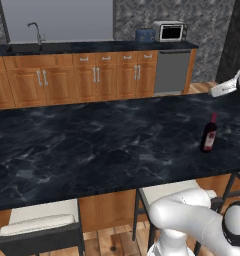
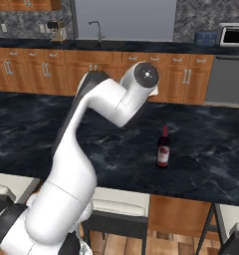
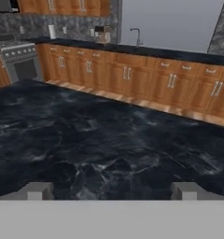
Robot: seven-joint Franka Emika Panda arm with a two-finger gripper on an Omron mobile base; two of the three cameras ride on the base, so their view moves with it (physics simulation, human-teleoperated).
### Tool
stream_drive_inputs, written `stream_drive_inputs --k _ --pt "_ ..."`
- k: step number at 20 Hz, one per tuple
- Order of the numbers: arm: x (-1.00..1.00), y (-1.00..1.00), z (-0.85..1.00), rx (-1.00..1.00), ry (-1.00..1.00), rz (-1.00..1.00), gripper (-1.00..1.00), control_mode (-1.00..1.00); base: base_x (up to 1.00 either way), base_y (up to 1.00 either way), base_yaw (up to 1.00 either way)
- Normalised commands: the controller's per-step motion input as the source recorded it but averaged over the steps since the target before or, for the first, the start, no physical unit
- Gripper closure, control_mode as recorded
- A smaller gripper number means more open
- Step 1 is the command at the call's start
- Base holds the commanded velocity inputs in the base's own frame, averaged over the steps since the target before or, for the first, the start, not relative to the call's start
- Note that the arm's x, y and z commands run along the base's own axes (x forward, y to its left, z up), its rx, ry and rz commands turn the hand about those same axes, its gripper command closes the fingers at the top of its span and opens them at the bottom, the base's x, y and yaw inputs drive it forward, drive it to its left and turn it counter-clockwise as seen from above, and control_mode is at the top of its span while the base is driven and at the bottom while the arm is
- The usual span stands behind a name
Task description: Get the candle and the wine from the cabinet and move them to the dining counter.
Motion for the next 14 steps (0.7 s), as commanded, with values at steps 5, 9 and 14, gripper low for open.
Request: stream_drive_inputs --k 5,9,14 --pt "-0.69 0.77 0.14 -0.08 0.08 -0.06 -1.00 -1.00 0.00 0.00 0.00" --pt "-0.71 0.48 0.16 0.00 0.06 -0.17 -1.00 -1.00 0.00 0.00 0.00" --pt "-0.56 0.23 0.01 0.00 0.01 -0.26 -1.00 -1.00 0.00 0.00 0.00"
